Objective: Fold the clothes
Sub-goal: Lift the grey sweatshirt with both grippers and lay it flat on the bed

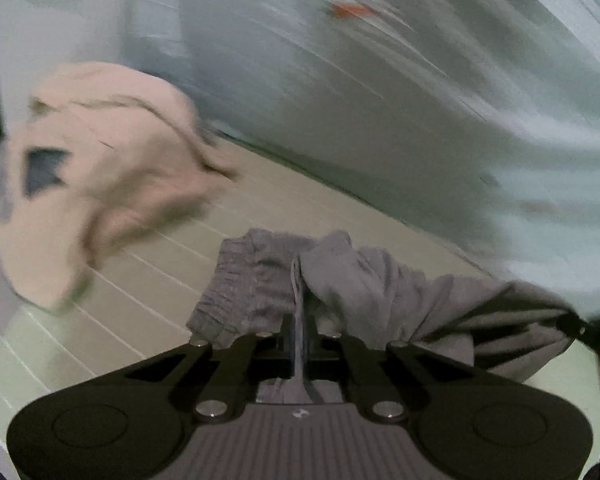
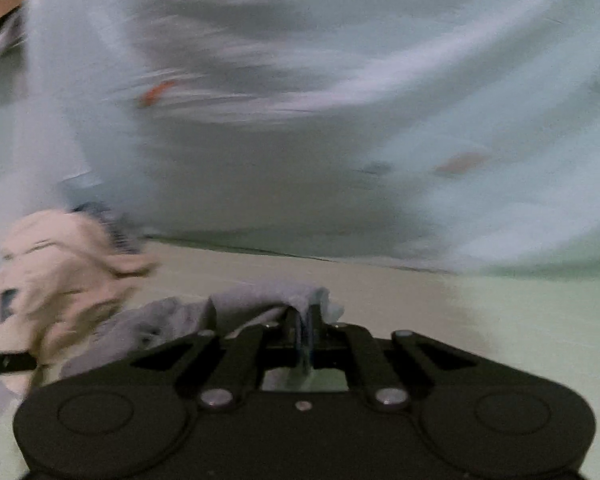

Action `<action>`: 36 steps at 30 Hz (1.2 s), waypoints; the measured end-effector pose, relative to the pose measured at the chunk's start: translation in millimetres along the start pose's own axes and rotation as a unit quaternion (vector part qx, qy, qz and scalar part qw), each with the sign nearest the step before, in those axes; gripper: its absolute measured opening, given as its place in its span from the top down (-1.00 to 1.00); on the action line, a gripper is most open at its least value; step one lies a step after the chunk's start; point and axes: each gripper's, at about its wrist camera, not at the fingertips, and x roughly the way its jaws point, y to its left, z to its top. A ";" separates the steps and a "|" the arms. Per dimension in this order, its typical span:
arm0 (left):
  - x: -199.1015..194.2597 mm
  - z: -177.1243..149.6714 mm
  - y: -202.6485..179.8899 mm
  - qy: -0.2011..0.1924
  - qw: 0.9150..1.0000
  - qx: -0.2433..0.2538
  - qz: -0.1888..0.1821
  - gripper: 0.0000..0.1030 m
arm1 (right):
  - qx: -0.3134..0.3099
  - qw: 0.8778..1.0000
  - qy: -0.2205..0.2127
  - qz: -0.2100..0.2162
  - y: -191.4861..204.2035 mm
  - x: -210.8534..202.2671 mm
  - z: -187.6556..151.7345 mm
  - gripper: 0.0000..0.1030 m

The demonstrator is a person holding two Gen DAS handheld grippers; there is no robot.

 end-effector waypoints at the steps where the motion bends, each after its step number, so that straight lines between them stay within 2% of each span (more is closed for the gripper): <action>1: 2.4 -10.2 -16.0 0.009 1.000 0.009 -0.007 0.93 | 0.010 1.000 0.001 -0.014 -20.6 -8.4 -2.5 0.94; 3: 7.2 -30.1 -47.0 0.026 0.999 0.026 -0.020 0.92 | 0.029 0.999 -0.001 -0.040 -61.2 -29.9 -10.4 0.94; 5: 11.5 -45.5 -69.8 0.038 0.998 0.037 -0.027 0.83 | 0.040 0.997 -0.004 -0.062 -94.7 -49.1 -19.3 0.94; 7: 15.7 -60.9 -92.5 0.051 0.997 0.048 -0.034 0.47 | 0.050 0.995 -0.005 -0.081 -126.7 -64.9 -28.6 0.93; 10: 19.3 -77.5 -114.5 0.057 0.997 0.054 -0.027 0.16 | 0.065 0.993 0.001 -0.101 -161.4 -71.7 -41.1 0.93; 13: 22.4 -82.6 -119.2 0.064 0.997 0.024 -0.020 -0.05 | 0.079 0.991 0.016 -0.105 -194.1 -78.4 -53.1 0.93; 16: 29.9 -83.6 -119.4 0.063 0.998 -0.006 -0.010 -0.09 | 0.076 0.992 0.026 -0.097 -212.6 -81.0 -59.8 0.93; 20: 41.9 -80.5 -122.7 0.055 0.998 -0.030 -0.001 -0.09 | 0.066 0.993 0.039 -0.085 -224.3 -74.1 -66.1 0.93; 24: 61.6 -70.1 -126.3 0.062 0.997 -0.045 -0.009 -0.09 | 0.068 0.993 0.057 -0.081 -233.0 -55.6 -69.1 0.92; 29: 105.3 -48.8 -126.1 0.109 0.990 -0.085 -0.026 -0.05 | 0.082 0.991 0.072 -0.077 -242.7 -22.9 -57.0 0.82; 30: 114.3 -44.3 -124.9 0.120 0.988 -0.096 -0.031 0.10 | 0.084 0.991 0.076 -0.077 -243.7 -14.5 -53.8 0.82; 31: 122.7 -40.0 -124.1 0.130 0.985 -0.104 -0.034 0.58 | 0.086 0.990 0.080 -0.078 -244.3 -6.0 -50.6 0.82; 32: 128.6 -35.7 -124.6 0.136 0.985 -0.100 -0.030 0.82 | 0.087 0.990 0.084 -0.077 -244.7 1.9 -47.1 0.84; 34: 138.7 -24.1 -127.7 0.135 0.987 -0.087 -0.021 0.88 | 0.086 0.990 0.084 -0.078 -244.7 13.9 -38.9 0.90; 36: 142.4 -6.9 -129.9 0.116 0.990 -0.082 -0.025 0.90 | 0.083 0.990 0.075 -0.081 -244.7 22.7 -29.6 0.92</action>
